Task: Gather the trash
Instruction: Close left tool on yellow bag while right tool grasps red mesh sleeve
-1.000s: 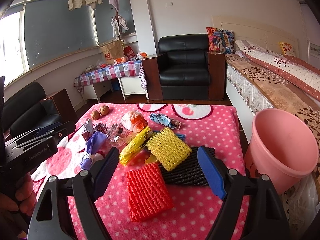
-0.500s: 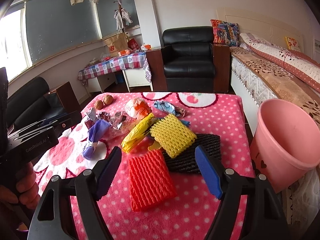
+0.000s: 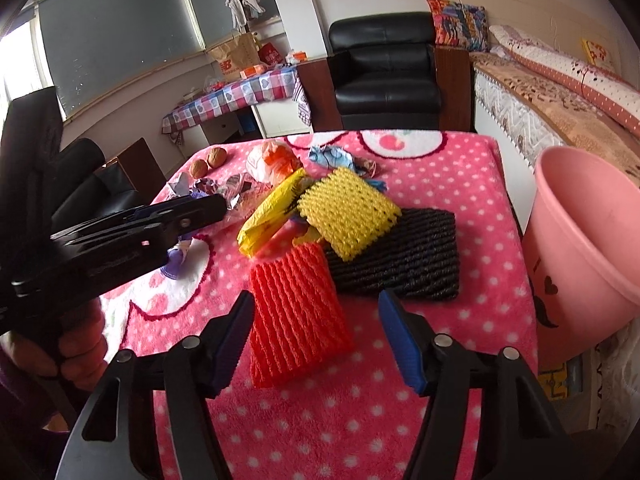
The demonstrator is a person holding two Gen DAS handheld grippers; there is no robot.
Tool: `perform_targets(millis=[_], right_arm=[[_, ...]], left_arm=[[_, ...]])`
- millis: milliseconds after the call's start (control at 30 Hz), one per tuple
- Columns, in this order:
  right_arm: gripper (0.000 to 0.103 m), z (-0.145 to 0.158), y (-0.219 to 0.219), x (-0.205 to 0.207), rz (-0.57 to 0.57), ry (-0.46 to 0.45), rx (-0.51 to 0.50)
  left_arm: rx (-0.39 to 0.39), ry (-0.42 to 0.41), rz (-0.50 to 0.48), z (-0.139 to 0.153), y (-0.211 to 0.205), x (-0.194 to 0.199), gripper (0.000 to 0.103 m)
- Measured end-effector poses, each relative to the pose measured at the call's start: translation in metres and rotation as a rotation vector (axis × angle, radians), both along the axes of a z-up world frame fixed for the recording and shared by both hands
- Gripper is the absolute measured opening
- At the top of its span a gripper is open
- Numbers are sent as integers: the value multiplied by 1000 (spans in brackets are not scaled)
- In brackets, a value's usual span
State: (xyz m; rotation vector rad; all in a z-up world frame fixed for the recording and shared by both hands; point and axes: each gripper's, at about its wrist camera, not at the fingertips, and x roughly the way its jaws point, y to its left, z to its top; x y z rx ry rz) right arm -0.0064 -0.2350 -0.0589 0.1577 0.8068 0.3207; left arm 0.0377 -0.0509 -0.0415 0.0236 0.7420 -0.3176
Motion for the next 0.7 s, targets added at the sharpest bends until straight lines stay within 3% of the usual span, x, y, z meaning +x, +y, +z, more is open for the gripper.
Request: perform_targets(millis=[167,467,533,633,700], right_arm=[[59,-6,0,5,15,35,4],[37,-17,7,13,37,101,-13],[26,-19,8,14,35,116,-10],[15,-20,7,13,35,127,-2],[13,-20,6,12,36,124,0]], left_arm=[[9,49,-11,-15,-8,18,43],[57,78,9,-29,-20,31,43],[59,84,4,-30,-21,32,26],[64,79,8,-30,-21,31,15],[59,71,10,-28,-19,28,11]])
